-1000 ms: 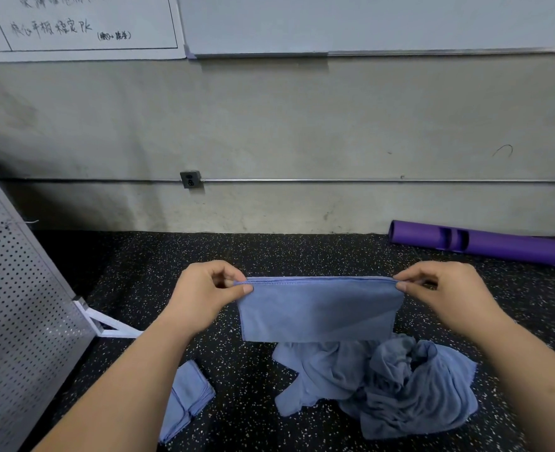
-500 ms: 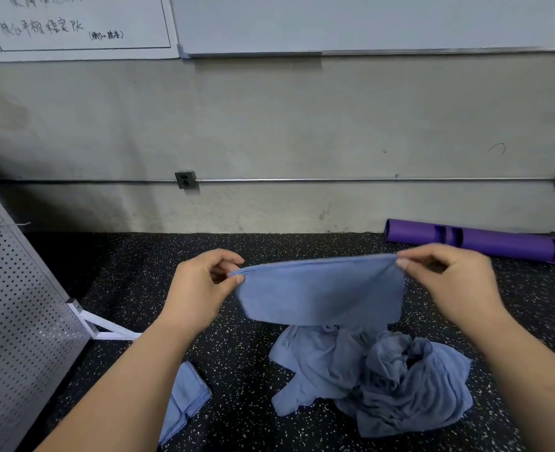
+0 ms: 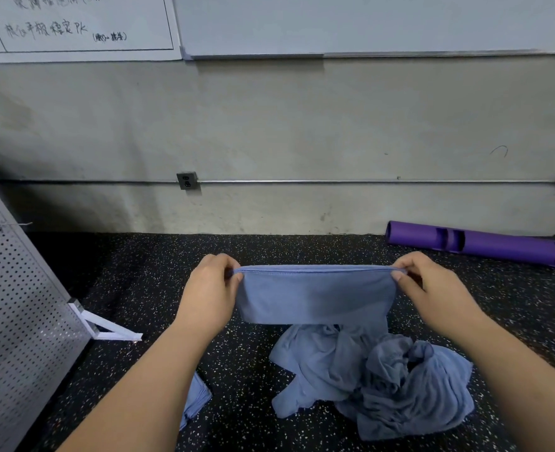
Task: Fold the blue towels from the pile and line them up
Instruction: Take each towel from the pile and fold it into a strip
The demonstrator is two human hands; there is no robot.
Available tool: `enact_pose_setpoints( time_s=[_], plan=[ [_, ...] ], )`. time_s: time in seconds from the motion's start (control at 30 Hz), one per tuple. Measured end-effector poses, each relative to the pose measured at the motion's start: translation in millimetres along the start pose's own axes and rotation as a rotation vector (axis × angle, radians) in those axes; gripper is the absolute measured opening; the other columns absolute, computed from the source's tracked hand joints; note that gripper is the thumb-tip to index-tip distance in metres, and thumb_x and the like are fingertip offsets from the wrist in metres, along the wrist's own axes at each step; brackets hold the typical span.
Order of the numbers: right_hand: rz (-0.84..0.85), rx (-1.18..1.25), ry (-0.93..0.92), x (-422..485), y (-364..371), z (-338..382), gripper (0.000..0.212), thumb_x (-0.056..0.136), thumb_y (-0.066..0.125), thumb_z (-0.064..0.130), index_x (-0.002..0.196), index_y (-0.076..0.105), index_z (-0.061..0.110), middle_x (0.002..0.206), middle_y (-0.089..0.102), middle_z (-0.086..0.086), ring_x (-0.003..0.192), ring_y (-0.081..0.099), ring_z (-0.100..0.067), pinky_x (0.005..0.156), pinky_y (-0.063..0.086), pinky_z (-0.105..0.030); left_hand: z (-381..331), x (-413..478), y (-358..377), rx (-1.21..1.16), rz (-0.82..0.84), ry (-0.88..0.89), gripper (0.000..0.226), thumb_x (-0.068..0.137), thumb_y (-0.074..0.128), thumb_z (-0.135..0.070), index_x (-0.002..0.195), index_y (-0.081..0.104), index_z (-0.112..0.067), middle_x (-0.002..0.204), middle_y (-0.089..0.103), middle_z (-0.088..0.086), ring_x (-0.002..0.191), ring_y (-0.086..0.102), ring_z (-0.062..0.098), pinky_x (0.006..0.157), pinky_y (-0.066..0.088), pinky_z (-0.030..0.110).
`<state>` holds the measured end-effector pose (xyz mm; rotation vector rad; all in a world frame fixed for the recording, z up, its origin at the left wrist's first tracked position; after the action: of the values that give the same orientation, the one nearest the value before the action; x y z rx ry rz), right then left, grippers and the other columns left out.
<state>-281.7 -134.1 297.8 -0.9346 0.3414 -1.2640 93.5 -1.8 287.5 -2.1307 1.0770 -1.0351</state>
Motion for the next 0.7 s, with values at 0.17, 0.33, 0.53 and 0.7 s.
enact_pose_setpoints(
  time_s=[0.17, 0.33, 0.53, 0.7],
  plan=[
    [-0.107, 0.178, 0.009, -2.5, 1.1, 11.5, 0.004, 0.109, 0.052, 0.028, 0.107, 0.053, 0.031, 0.085, 0.065, 0.003, 0.076, 0.059, -0.016, 0.067, 0.042, -0.033, -0.7, -0.9, 7.7, -0.421, 0.017, -0.239, 0.007, 0.105, 0.063, -0.026, 0.103, 0.058, -0.021, 0.097, 0.066, -0.001, 0.080, 0.057, 0.012, 0.072, 0.046, 0.029],
    [-0.278, 0.340, 0.060, -6.3, -5.0, 28.6, 0.006, 0.110, 0.052, 0.026, 0.113, 0.055, 0.029, 0.092, 0.066, 0.010, 0.085, 0.059, -0.004, 0.072, 0.039, -0.035, -18.2, -5.9, -2.3, -0.477, -0.138, -0.167, 0.009, 0.108, 0.057, -0.028, 0.105, 0.049, -0.025, 0.087, 0.055, -0.006, 0.071, 0.050, 0.001, 0.066, 0.040, 0.016],
    [-0.071, 0.617, 0.258, -5.2, 9.2, 21.7, 0.016, 0.105, 0.065, 0.033, 0.119, 0.071, 0.033, 0.110, 0.074, 0.006, 0.091, 0.067, -0.006, 0.075, 0.052, -0.026, -20.0, -10.5, -3.0, -0.402, -0.191, -0.226, 0.011, 0.108, 0.056, -0.033, 0.110, 0.050, -0.024, 0.087, 0.065, -0.004, 0.078, 0.061, 0.004, 0.063, 0.040, 0.015],
    [0.347, 0.983, 0.480, -20.8, 33.1, 15.4, 0.032, 0.096, 0.072, 0.017, 0.128, 0.071, 0.015, 0.120, 0.077, -0.014, 0.107, 0.072, -0.029, 0.093, 0.060, -0.043, 7.2, -20.7, 20.6, -0.697, 0.054, -0.626, 0.027, 0.100, 0.072, -0.042, 0.107, 0.071, -0.016, 0.100, 0.077, 0.006, 0.090, 0.072, 0.022, 0.070, 0.055, 0.034]
  ],
)
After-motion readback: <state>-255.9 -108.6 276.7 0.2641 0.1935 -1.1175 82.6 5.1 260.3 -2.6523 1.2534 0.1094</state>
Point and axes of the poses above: each hand's wrist, its own x-axis towards the middle knuckle, its own y-axis out of the palm, z = x × y, the point moved 5 cm from there along x, towards the middle knuckle
